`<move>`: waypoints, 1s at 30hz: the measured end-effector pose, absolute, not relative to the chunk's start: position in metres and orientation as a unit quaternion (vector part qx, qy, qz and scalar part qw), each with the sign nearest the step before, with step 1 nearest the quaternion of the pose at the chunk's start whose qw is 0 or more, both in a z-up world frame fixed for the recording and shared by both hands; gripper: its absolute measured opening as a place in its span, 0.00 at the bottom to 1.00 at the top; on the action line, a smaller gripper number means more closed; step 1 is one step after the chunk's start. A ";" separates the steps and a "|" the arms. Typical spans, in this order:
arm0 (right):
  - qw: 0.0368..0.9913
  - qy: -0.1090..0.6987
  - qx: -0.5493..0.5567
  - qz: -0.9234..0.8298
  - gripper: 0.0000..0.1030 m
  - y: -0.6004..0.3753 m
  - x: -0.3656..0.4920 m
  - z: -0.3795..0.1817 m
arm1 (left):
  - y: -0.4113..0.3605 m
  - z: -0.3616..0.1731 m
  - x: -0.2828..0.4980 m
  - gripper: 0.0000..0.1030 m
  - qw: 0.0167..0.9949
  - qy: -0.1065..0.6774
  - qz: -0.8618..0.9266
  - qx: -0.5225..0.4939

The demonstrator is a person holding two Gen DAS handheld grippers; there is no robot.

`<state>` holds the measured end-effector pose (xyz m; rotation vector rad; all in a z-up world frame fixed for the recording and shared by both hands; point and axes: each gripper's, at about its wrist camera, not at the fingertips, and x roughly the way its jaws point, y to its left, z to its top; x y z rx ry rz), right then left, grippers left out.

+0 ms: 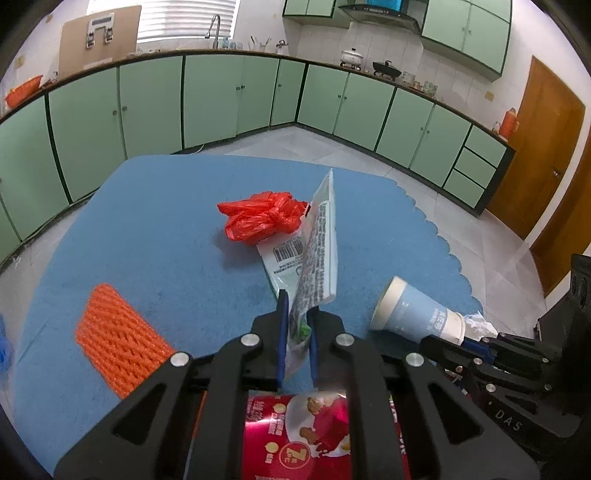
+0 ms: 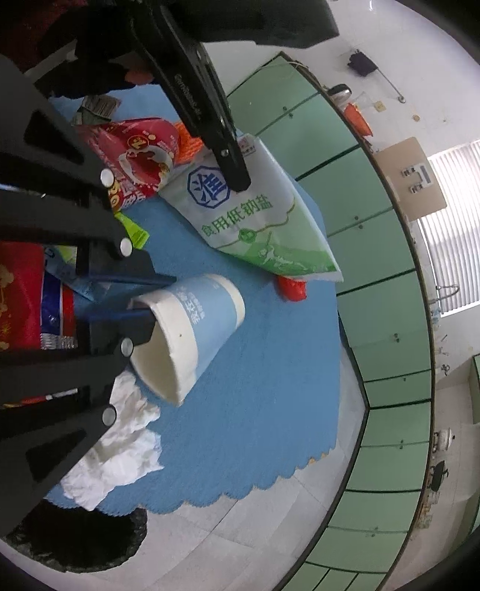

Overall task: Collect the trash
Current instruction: 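Grasp the white milk carton with left tool while right grasps paper cup, then carry carton and paper cup to the black bin and release both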

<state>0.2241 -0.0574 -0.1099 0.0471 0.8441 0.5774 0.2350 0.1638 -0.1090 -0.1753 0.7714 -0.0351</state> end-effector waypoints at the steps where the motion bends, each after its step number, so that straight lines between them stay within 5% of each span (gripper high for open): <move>1: 0.875 0.399 0.016 0.273 0.05 -0.056 0.223 -0.107 | 0.165 -0.109 0.236 0.05 0.923 0.374 -0.016 -0.086; 30: 0.932 0.280 0.025 0.231 0.04 -0.112 0.171 -0.019 | 0.107 -0.041 0.180 0.01 0.952 0.285 -0.078 -0.080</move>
